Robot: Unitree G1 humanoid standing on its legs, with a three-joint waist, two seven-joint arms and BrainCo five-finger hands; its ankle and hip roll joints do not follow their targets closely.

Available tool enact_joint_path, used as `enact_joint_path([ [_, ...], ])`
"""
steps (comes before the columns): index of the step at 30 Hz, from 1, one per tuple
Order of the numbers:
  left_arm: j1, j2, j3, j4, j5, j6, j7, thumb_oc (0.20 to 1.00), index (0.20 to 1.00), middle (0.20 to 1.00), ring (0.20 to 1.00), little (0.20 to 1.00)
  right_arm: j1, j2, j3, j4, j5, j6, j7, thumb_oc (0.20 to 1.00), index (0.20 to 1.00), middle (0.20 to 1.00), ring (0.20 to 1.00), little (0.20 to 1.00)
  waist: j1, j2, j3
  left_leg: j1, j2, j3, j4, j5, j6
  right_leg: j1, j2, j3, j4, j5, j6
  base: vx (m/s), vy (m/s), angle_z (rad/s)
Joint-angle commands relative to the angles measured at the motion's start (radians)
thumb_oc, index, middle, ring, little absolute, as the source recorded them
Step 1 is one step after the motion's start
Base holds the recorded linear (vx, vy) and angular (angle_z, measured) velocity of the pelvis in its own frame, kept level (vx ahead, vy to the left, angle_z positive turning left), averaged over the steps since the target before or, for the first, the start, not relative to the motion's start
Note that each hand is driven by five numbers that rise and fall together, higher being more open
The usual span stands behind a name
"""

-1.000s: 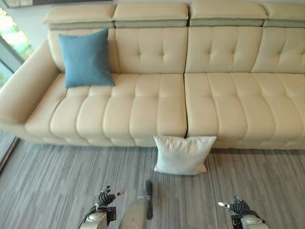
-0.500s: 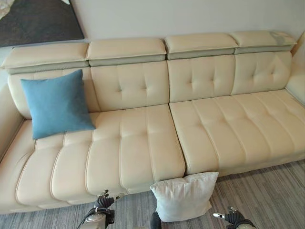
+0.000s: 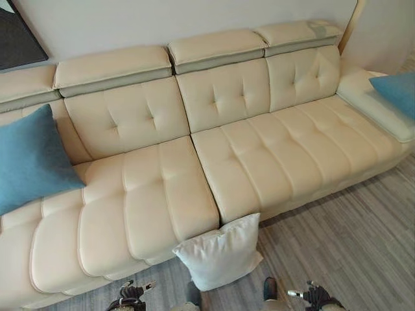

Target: Pick up all the scattered cushions and arrange them neatly on the sofa.

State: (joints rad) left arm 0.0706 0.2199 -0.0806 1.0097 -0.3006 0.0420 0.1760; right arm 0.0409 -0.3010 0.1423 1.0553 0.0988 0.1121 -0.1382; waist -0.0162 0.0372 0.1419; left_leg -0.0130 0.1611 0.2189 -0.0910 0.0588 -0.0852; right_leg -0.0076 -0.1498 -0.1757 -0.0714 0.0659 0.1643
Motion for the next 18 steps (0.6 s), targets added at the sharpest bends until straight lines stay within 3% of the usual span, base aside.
enact_joint_path([
  [1, -0.074, 0.031, -0.01, 0.001, -0.038, -0.021, 0.004, 1.0, 1.0, 1.0, 1.0, 1.0, -0.06, -0.036, 0.008, -0.022, 0.008, -0.023, -0.011, 1.0, 1.0, 1.0, 1.0, 1.0, -0.01, -0.021, 0.025, 0.095, -0.06, -0.025, 0.004, -0.047, 0.009, 0.042, 0.017, -0.014, -0.016, -0.069, -0.041, 0.09, -0.219, 0.27],
  [7, -0.087, -0.005, 0.027, 0.105, -0.12, -0.016, 0.031, 1.0, 1.0, 1.0, 1.0, 1.0, -0.054, -0.029, 0.004, -0.015, 0.036, -0.025, -0.025, 1.0, 1.0, 1.0, 1.0, 1.0, -0.037, -0.017, 0.041, 0.081, -0.049, -0.055, 0.004, -0.037, 0.006, 0.044, 0.028, -0.045, 0.034, -0.103, -0.063, 0.04, -0.058, 0.29],
  [12, -0.125, 0.004, 0.017, 0.089, -0.141, -0.036, 0.087, 1.0, 1.0, 1.0, 1.0, 1.0, -0.102, -0.032, 0.018, -0.056, 0.056, -0.044, -0.07, 1.0, 1.0, 1.0, 1.0, 1.0, -0.029, -0.012, 0.115, 0.006, -0.06, -0.083, 0.004, -0.018, 0.019, -0.072, 0.009, -0.04, 0.124, -0.116, -0.067, -0.14, 0.079, 0.1],
  [13, -0.159, 0.007, 0.012, 0.096, -0.153, -0.054, 0.134, 1.0, 1.0, 1.0, 1.0, 1.0, -0.145, -0.031, 0.027, -0.081, 0.066, -0.059, -0.109, 1.0, 1.0, 1.0, 1.0, 1.0, -0.021, -0.009, 0.161, -0.047, -0.067, -0.098, 0.004, -0.002, 0.023, -0.137, -0.004, -0.04, 0.159, -0.115, -0.068, -0.13, 0.092, 0.14],
  [18, -0.217, 0.015, 0.006, 0.101, -0.164, -0.09, 0.226, 1.0, 1.0, 1.0, 1.0, 1.0, -0.234, -0.047, 0.051, -0.139, 0.047, -0.089, -0.197, 1.0, 1.0, 1.0, 1.0, 1.0, -0.002, -0.014, 0.233, -0.155, -0.08, -0.118, 0.02, 0.021, 0.03, -0.241, -0.026, -0.039, 0.199, -0.106, -0.067, -0.05, 0.085, 0.2],
])
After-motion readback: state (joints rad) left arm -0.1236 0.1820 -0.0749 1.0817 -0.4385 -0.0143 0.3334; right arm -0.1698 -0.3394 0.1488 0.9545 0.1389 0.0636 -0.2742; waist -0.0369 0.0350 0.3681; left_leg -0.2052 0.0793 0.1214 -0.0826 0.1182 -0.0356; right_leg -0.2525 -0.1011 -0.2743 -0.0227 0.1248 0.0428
